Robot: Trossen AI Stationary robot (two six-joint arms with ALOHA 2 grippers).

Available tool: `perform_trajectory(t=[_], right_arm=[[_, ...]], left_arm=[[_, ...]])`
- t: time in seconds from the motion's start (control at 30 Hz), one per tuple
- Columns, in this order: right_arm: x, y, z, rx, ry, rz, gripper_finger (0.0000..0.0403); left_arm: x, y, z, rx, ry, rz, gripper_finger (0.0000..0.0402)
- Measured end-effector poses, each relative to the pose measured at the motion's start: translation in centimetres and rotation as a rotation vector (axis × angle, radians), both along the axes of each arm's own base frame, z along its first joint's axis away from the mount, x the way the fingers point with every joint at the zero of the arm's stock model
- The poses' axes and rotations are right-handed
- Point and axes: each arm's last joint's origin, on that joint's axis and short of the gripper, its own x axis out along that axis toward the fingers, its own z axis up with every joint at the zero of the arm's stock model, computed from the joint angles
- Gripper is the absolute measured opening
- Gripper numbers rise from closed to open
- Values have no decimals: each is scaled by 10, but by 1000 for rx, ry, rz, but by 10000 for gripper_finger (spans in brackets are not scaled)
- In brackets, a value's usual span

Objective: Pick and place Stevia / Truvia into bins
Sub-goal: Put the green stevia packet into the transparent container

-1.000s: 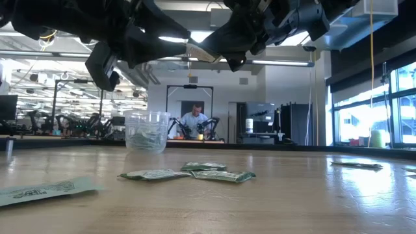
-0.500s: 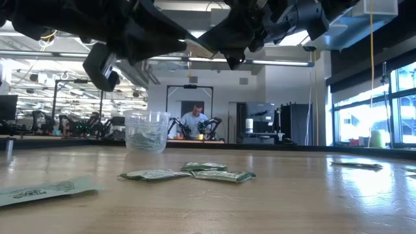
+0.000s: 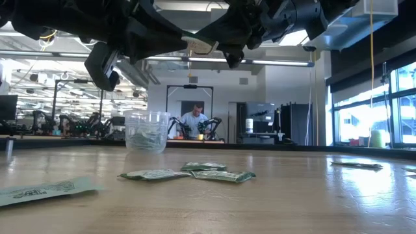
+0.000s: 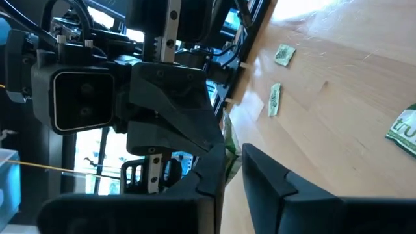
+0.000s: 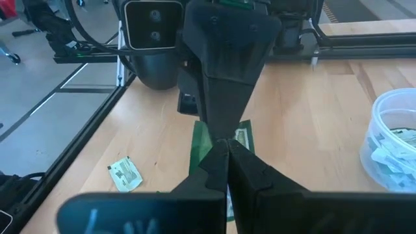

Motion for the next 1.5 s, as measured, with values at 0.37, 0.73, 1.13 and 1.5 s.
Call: perform_trajectory(t=[0.37, 0.73, 1.13, 1.5], right_arm=[[0, 0, 0, -26, -5, 9, 6], [0, 1, 0, -60, -21, 52, 12], [-11, 0, 13, -109, -5, 76, 124], [-11, 1, 3, -92, 70, 72, 129]], left_arm=[[0, 0, 0, -1, 0, -1, 8], [0, 0, 0, -74, -10, 3, 7], [-9, 13, 14, -442, -211, 437, 4], [-28, 51, 20, -763, -196, 645, 4]])
